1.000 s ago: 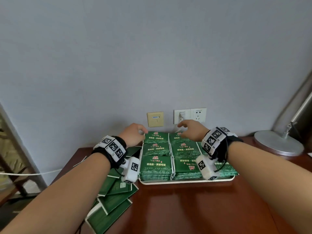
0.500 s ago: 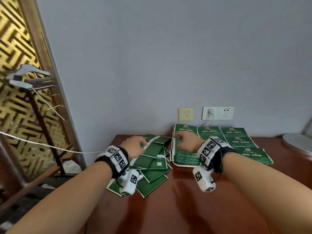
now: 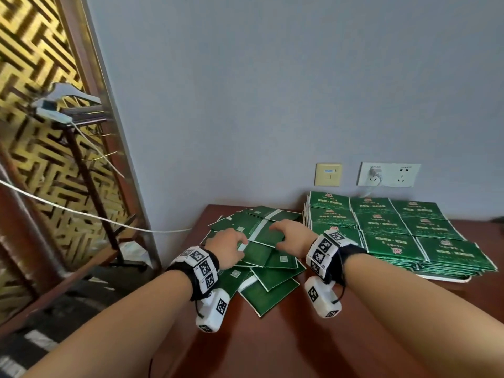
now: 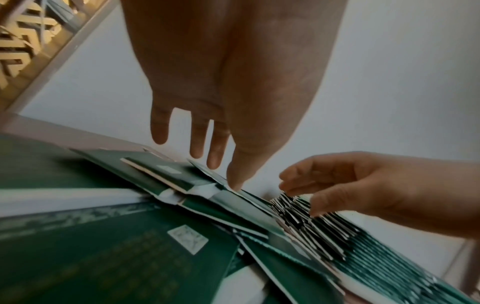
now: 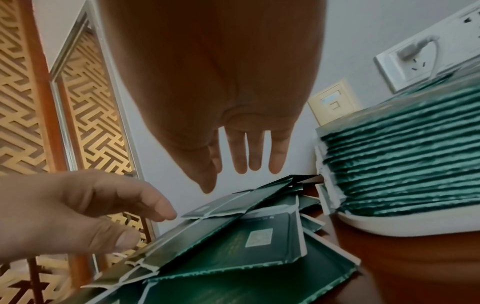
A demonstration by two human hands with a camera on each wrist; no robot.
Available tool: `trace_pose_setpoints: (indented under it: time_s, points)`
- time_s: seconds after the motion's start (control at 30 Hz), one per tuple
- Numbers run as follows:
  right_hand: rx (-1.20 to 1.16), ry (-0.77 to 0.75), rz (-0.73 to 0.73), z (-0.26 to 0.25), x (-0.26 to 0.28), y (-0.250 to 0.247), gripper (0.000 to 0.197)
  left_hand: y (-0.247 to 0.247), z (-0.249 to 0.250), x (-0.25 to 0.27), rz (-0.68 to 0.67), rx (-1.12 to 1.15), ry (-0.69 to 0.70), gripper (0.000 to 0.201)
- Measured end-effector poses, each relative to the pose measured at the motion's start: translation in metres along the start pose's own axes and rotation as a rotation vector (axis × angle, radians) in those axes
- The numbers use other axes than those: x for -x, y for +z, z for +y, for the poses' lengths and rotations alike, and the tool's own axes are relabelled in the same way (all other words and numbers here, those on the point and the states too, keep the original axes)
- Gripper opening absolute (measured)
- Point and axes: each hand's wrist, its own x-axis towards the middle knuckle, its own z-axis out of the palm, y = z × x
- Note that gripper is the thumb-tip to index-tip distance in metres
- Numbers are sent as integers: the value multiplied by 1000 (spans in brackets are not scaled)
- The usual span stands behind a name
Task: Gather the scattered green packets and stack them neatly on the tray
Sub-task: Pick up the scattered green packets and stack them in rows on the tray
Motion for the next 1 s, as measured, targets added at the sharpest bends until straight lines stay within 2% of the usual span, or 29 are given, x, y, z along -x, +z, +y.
trace_pose_setpoints:
  time_s: [0.27, 0.43, 0.57, 0.77, 1.0]
  points:
    - [84, -18, -77, -5, -33, 22, 62, 13, -2, -10, -85, -72, 66, 62]
    - [120, 6, -93, 1, -45, 34, 60, 18, -9, -13, -77, -127, 83, 67]
    - [124, 2, -86, 3, -49, 37, 58, 18, -11, -15, -75, -156, 102, 66]
    - [107, -13, -54, 4, -50, 36, 40, 15, -10, -14, -44, -170, 129, 59]
    - [7, 41, 16, 1, -42, 25, 24, 6, -9, -3, 69, -172, 181, 29]
